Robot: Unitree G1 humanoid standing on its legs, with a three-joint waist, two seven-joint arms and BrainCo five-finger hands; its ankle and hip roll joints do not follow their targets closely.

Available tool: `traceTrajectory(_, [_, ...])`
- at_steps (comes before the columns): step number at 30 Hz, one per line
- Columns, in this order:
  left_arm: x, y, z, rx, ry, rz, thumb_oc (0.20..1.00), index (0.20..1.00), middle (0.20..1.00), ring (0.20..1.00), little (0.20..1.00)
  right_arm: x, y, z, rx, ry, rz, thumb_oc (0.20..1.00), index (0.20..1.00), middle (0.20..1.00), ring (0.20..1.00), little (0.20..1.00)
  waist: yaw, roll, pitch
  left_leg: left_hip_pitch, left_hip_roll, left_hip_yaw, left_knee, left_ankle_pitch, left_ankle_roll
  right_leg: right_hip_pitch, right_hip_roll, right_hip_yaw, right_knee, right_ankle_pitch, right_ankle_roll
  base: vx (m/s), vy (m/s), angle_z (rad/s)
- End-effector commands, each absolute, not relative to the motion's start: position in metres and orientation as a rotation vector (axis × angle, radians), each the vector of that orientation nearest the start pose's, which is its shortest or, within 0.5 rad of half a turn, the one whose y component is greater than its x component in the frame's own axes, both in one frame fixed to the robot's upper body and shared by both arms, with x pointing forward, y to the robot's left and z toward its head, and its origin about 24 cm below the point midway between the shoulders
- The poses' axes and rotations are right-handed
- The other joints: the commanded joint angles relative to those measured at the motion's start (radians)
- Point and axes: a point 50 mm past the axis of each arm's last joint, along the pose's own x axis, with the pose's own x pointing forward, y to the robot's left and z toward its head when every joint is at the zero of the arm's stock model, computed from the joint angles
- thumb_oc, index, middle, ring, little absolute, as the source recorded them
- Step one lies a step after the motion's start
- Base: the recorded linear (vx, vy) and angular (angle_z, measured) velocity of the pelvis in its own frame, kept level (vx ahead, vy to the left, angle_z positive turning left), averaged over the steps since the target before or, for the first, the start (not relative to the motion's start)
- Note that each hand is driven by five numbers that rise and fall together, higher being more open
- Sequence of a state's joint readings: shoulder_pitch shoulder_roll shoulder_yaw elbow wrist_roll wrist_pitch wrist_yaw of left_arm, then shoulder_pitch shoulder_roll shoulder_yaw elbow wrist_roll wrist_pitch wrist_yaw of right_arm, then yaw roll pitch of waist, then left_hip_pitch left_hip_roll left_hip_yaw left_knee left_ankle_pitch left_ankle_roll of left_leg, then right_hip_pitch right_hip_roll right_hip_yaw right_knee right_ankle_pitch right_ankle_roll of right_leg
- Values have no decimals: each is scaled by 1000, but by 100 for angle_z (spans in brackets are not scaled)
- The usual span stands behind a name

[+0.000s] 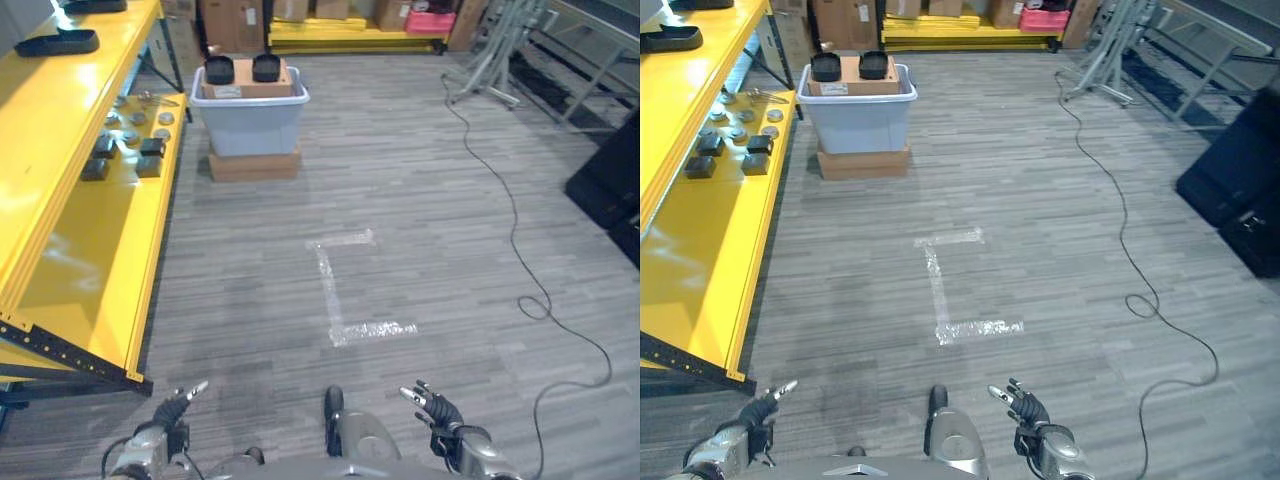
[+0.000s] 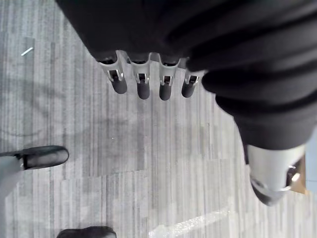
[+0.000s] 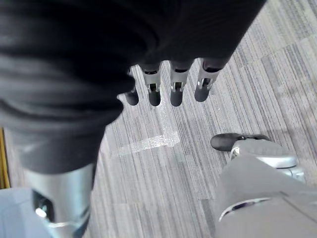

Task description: Move parts from the plastic box to the shelf.

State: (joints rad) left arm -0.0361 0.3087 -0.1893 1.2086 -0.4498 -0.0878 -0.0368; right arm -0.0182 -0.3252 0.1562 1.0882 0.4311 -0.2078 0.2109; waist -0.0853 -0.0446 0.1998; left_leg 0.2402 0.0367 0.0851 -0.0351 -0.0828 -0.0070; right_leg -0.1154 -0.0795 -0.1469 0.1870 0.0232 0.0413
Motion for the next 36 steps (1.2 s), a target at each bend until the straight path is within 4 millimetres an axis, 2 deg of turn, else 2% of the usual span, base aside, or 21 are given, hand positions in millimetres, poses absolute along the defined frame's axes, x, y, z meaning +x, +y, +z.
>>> traceTrajectory(1, [130, 255, -142, -37, 984, 234, 1000, 1000, 1000, 1000, 1000, 161, -260, -119, -8, 799, -15, 1000, 1000, 1000, 1000, 1000, 21, 8, -18, -78, -13, -6, 436, -24, 21, 63, 19, 28, -71, -38, -5, 235, -178, 17])
traceTrajectory(2, [129, 255, -142, -46, 983, 238, 1000, 1000, 1000, 1000, 1000, 161, -260, -119, -20, 805, -10, 1000, 1000, 1000, 1000, 1000, 25, 3, -20, -111, -14, -9, 486, 6, 14, 74, 19, 33, -79, -40, -12, 299, -261, 1])
traceTrajectory(3, [132, 253, -142, -62, 976, 232, 1000, 1000, 1000, 1000, 1000, 159, -265, -119, -54, 816, -4, 1000, 1000, 1000, 1000, 1000, 39, -10, -11, -241, 7, -2, 680, 59, 2, 113, 17, 37, -95, -51, -39, 305, -221, -16])
traceTrajectory(4, [136, 251, -141, -71, 970, 215, 1000, 1000, 1000, 1000, 1000, 156, -270, -118, -72, 821, -12, 1000, 1000, 1000, 1000, 1000, 45, -9, -5, -324, 36, 17, 720, 65, 4, 139, 21, 31, -100, -65, -51, 351, -197, -20])
traceTrajectory(6, [140, 248, -140, -66, 970, 185, 1000, 1000, 1000, 1000, 1000, 156, -274, -117, -65, 815, -30, 1000, 1000, 1000, 1000, 1000, 51, -5, 0, -353, 47, 50, 642, 49, 12, 167, 27, 23, -103, -85, -51, 294, -39, -19])
traceTrajectory(9, [138, 245, -142, -55, 977, 161, 1000, 1000, 1000, 1000, 1000, 160, -274, -115, -57, 807, -44, 1000, 1000, 1000, 1000, 1000, 67, 5, 6, -344, 13, 72, 462, 49, 11, 196, 38, 27, -106, -107, -36, 361, 106, 3])
traceTrajectory(11, [130, 241, -144, -53, 968, 164, 1000, 1000, 1000, 1000, 1000, 162, -264, -120, -53, 845, -8, 1000, 1000, 1000, 1000, 1000, 126, 40, 27, -410, -30, -11, 229, 157, -28, 261, 79, 71, -113, -143, -31, 458, 196, -12])
traceTrajectory(12, [129, 241, -144, -53, 966, 163, 1000, 1000, 1000, 1000, 1000, 162, -266, -118, -114, 823, -25, 1000, 1000, 1000, 1000, 1000, 133, 38, 25, -413, -35, -12, 217, 145, -25, 263, 78, 70, -112, -148, -29, 358, 187, -41])
traceTrajectory(14, [131, 243, -143, -49, 967, 147, 1000, 1000, 1000, 1000, 1000, 158, -273, -119, -97, 829, -55, 1000, 1000, 1000, 1000, 1000, 144, 21, 9, -399, -54, 0, 208, 66, 4, 263, 55, 58, -109, -157, -14, 287, 200, -66])
traceTrajectory(17, [136, 243, -142, -25, 978, 130, 1000, 1000, 1000, 1000, 1000, 156, -266, -123, -69, 851, -70, 1000, 1000, 1000, 1000, 1000, 139, 21, -4, -342, -60, 7, 164, 37, 37, 256, 56, 41, -41, -204, -14, 237, 158, -17])
traceTrajectory(19, [139, 240, -142, -4, 982, 116, 1000, 1000, 1000, 1000, 1000, 155, -257, -127, -43, 869, -75, 1000, 1000, 1000, 1000, 1000, 140, 25, -15, -318, -67, 15, 147, 29, 63, 203, 33, 11, 124, -171, 12, 266, 166, 7])
traceTrajectory(21, [142, 234, -143, 54, 1003, 78, 1000, 1000, 1000, 1000, 1000, 152, -248, -132, 6, 896, -110, 1000, 1000, 1000, 1000, 1000, 128, 46, -8, -261, -73, -7, 137, -3, 107, 54, -11, 3, 458, -67, 57, 341, 187, -1])
traceTrajectory(22, [142, 234, -143, 57, 1001, 82, 1000, 1000, 1000, 1000, 1000, 152, -247, -133, 9, 897, -110, 1000, 1000, 1000, 1000, 1000, 129, 47, -6, -251, -73, -3, 134, -5, 108, 41, -24, -4, 463, -65, 57, 312, 101, 4])
traceTrajectory(24, [143, 236, -142, 64, 977, 89, 1000, 1000, 1000, 1000, 1000, 153, -241, -135, 20, 908, -102, 1000, 1000, 1000, 1000, 1000, 128, 48, 8, -212, -67, 13, 128, -18, 108, 18, -50, -38, 392, -65, 57, 354, -58, 22])
traceTrajectory(26, [153, 240, -135, 20, 891, 117, 1000, 1000, 1000, 1000, 1000, 156, -237, -134, -11, 887, -75, 1000, 1000, 1000, 1000, 1000, 118, 35, 22, -177, -76, 22, 130, -43, 102, 18, -42, -63, 201, -49, 62, 510, -155, 8])
traceTrajectory(27, [167, 241, -126, -31, 807, 127, 1000, 1000, 1000, 1000, 1000, 159, -237, -131, -25, 845, -69, 1000, 1000, 1000, 1000, 1000, 98, 29, 35, -136, -92, 10, 134, -75, 95, 18, -29, -62, 55, -36, 60, 416, -112, 5])
traceTrajectory(29, [176, 240, -121, -41, 778, 121, 1000, 1000, 1000, 1000, 1000, 163, -237, -128, -34, 813, -68, 1000, 1000, 1000, 1000, 1000, 86, 26, 33, -124, -103, -8, 136, -87, 93, 0, -25, -47, -1, -11, 64, 409, -102, 24])
traceTrajectory(31, [191, 237, -111, -48, 718, 92, 1000, 1000, 1000, 1000, 1000, 176, -236, -118, -38, 742, -65, 1000, 1000, 1000, 1000, 1000, 53, 24, 33, -85, -118, -55, 147, -132, 94, -55, -29, 3, -50, 56, 87, 514, -140, 29])
traceTrajectory(33, [201, 233, -104, -62, 678, 82, 1000, 1000, 1000, 1000, 1000, 186, -239, -111, -83, 710, -53, 1000, 1000, 1000, 1000, 1000, 35, 36, 24, -43, -104, -74, 157, -158, 75, -68, -14, 17, -32, 42, 63, 504, -211, 72])
traceTrajectory(34, [206, 231, -103, -78, 669, 86, 1000, 1000, 1000, 1000, 1000, 182, -264, -100, -90, 605, -30, 1000, 1000, 1000, 1000, 1000, 30, 49, -8, -57, -66, -76, 288, -42, 29, -28, 19, 9, -50, 4, 24, 459, -269, 67])
traceTrajectory(36, [206, 231, -102, -93, 660, 101, 1000, 1000, 1000, 1000, 1000, 188, -270, -91, -92, 554, -11, 1000, 1000, 1000, 1000, 1000, 33, 35, -10, -128, -55, -67, 480, 50, 5, 21, 24, 22, -71, -14, 2, 437, -294, 66])
